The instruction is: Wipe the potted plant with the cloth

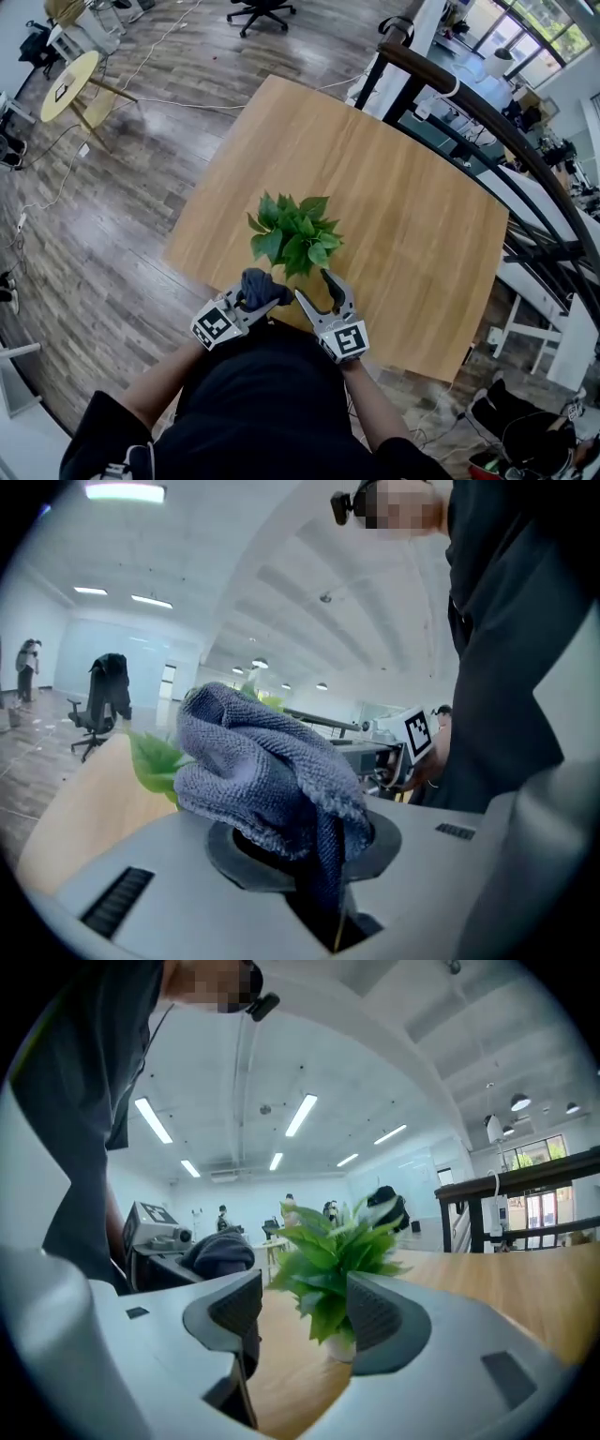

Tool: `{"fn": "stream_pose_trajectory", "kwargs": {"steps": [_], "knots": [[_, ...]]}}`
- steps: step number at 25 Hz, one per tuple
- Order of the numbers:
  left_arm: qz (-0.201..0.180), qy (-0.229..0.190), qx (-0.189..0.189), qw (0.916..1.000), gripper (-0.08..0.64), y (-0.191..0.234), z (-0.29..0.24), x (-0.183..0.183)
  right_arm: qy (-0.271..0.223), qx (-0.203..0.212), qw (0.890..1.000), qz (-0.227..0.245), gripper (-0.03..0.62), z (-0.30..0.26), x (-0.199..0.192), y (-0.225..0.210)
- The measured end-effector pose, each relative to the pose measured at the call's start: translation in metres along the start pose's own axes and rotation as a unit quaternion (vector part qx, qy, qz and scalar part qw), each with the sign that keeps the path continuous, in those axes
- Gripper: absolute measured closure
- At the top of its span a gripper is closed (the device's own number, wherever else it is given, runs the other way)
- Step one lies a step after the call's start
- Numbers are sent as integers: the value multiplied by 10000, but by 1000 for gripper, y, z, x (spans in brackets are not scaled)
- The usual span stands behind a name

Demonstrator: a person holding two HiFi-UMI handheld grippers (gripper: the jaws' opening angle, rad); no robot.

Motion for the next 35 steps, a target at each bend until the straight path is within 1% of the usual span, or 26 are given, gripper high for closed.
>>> {"fn": "stream_pose_trajectory", "kwargs": {"steps": [1,2,3,4,6,10,11,14,15,17,19,22,25,27,31,35], "knots": [[33,-176,92,9998,466,0,3,10,-290,88,9995,18,305,6,11,7],[97,-343,181,9992,466,0,6,19,-598,141,9981,105,365,11,21,15],[190,-490,262,9983,466,0,10,28,-848,150,9960,240,504,16,31,22],[283,-616,330,9972,466,1,13,38,-995,125,9943,366,545,19,40,29],[290,-834,366,9954,466,2,18,54,-1074,15,9931,474,548,21,54,41],[-86,-1131,84,9935,466,1,27,75,-1081,-416,9930,230,549,21,71,61],[-126,-1202,54,9927,466,0,30,78,-1063,-504,9928,230,551,19,74,68],[-78,-1336,107,9910,466,-4,47,86,-1100,-715,9907,353,556,18,82,93],[-61,-1330,141,9910,466,-4,54,87,-1205,-788,9890,345,561,19,85,102],[43,-1189,211,9927,466,-2,68,87,-1407,-951,9847,394,575,21,89,120],[135,-1045,177,9943,466,1,79,88,-1400,-1150,9820,530,575,20,90,132],[30,-976,-19,9952,466,4,90,90,-1406,-1420,9778,636,575,19,92,144],[-74,-874,43,9961,466,6,95,90,-1575,-1728,9701,656,575,25,94,153],[-56,-946,66,9955,466,4,98,90,-1611,-1898,9654,778,575,31,91,159],[-86,-993,-94,9950,466,-8,107,84,-1483,-2060,9643,750,575,40,78,172],[-145,-981,-173,9949,466,-12,117,81,-1502,-2036,9648,723,575,40,73,186]]}}
Point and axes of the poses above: the fingertips, and each gripper's own axes: z backward along the fingers, y to its left, x out of its top, the point moved 8 cm from there along z, backward along the fingers, and after that the axes turned 9 degrees about -z, right-handed, at the moved point
